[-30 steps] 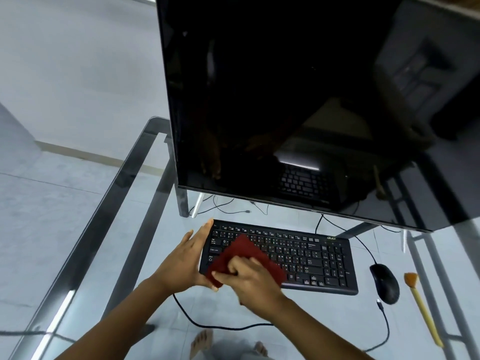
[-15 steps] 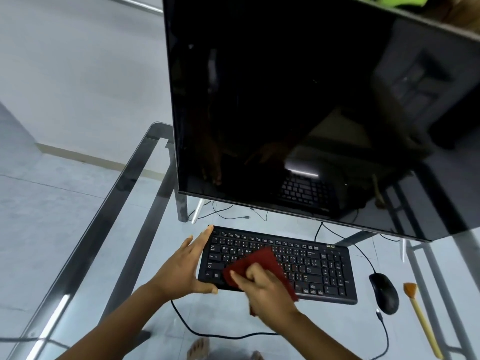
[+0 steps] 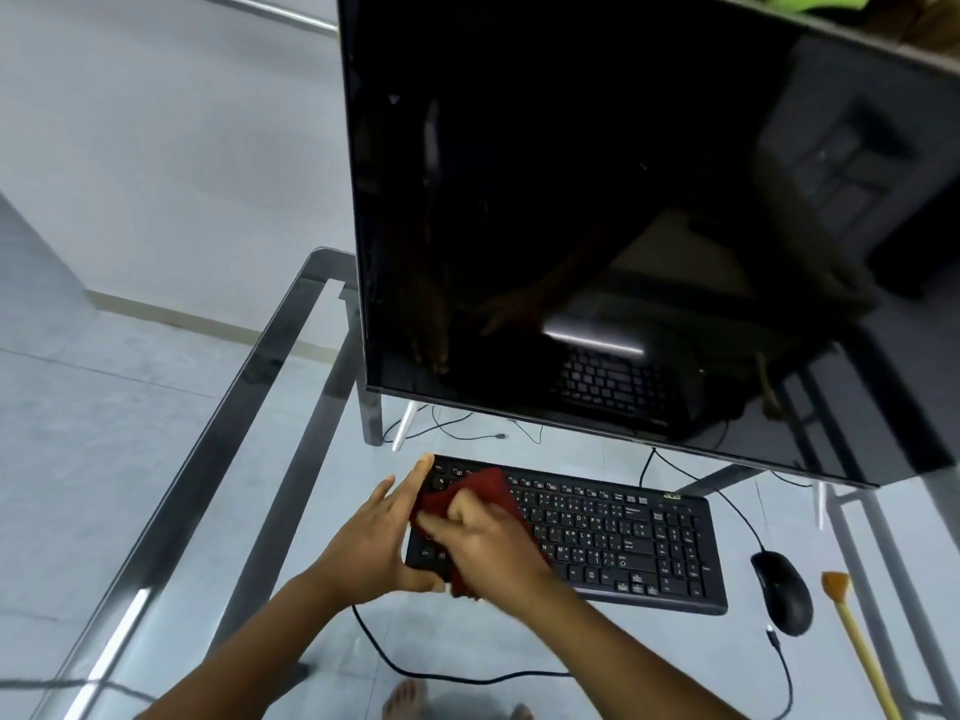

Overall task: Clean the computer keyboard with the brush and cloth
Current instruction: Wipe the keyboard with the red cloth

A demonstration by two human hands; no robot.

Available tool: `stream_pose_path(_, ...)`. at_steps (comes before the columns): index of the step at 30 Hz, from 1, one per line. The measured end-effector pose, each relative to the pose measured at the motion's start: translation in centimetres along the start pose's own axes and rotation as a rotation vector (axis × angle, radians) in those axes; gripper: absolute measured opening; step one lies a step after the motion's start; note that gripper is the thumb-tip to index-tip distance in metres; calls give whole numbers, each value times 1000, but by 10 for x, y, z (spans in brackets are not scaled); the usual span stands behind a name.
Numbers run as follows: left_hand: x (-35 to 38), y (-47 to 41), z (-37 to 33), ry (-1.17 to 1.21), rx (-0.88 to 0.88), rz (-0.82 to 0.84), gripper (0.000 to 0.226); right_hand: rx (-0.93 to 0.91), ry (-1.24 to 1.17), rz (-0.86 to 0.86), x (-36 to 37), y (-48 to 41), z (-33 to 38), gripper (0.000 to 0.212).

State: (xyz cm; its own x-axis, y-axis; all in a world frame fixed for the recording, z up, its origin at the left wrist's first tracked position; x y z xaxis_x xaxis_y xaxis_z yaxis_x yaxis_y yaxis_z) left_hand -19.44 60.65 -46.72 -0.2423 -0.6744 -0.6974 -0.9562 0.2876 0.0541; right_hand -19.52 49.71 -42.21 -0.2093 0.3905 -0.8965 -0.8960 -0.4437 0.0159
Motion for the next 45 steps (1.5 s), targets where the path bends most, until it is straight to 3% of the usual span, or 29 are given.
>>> stream_pose_path(1,-1,0,-1,6,-6,-2,134,1,61,-98,-14,-5,-10,28)
stream_pose_path(2,-3,0,-3,4,2,-6,133,88,136,-179,-27,-11,-25,27)
stream_pose_path(4,-2,0,-6,-24,28,5,133,153,14,-293,-32,-20,-37,7)
stream_pose_path(6,1,0,-4,-37,41,7,133,185,-77,-186,-13,-20,-28,20)
stream_pose_path(8,3,1,0,-33,25,25,134,8,-51,-30,9,-11,4,20)
stream_pose_path(9,3,0,0,-31,20,23,134,-25,-19,-39,3,-12,4,22)
stream_pose_path(11,0,0,-3,-16,15,17,134,130,-68,-126,-14,-24,-30,24)
stream_pose_path(14,0,1,-8,-22,28,30,134,372,72,-235,-32,-32,-72,28)
stream_pose_path(16,0,0,-7,-36,44,21,135,297,-9,-150,-19,-34,-45,32)
stream_pose_path(19,2,0,-6,-27,42,45,134,37,-75,48,1,-30,-8,36)
stream_pose_path(20,2,0,-6,-24,41,46,133,33,-81,31,-5,-36,-13,35)
stream_pose_path(24,-1,0,-9,-28,53,25,133,340,14,-149,-27,-46,-56,34)
stream_pose_path(25,-2,0,-10,-30,56,15,133,330,14,-138,-21,-43,-46,36)
stream_pose_path(29,-2,1,-8,-45,45,15,133,6,10,7,13,-15,6,48)
stream_pose_path(30,-2,1,-9,-40,40,16,133,23,51,-24,6,-12,-4,50)
stream_pose_path(33,-4,1,-14,-39,37,19,133,298,106,-223,-26,-2,-58,47)
stream_pose_path(34,-4,1,-14,-45,34,22,133,288,113,-218,-24,1,-59,44)
stream_pose_path(37,-4,2,-13,-64,35,14,134,44,-47,27,9,16,-9,53)
stream_pose_path(39,-4,1,-13,-66,38,23,134,-71,-103,153,17,25,8,40)
stream_pose_path(41,-6,2,-15,-51,16,40,134,45,-142,74,2,18,-19,26)
stream_pose_path(43,-6,3,-16,-38,8,56,134,120,-38,-133,-14,17,-46,35)
stream_pose_path(45,-5,2,-17,-41,31,41,135,91,11,-172,-6,22,-37,43)
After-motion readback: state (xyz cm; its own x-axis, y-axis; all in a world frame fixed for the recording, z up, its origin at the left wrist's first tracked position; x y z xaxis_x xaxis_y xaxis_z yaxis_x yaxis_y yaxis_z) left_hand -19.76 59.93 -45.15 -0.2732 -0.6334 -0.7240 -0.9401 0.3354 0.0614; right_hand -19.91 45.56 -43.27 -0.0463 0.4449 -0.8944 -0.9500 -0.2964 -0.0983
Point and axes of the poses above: each hand's wrist, its own y-axis away from the middle knuckle, its own x-axis out of the palm, z = x × y, the point moved 9 cm from there along -y, towards the middle knuckle, and after that the axes turned 8 degrees about -z, right-handed, at the moved point
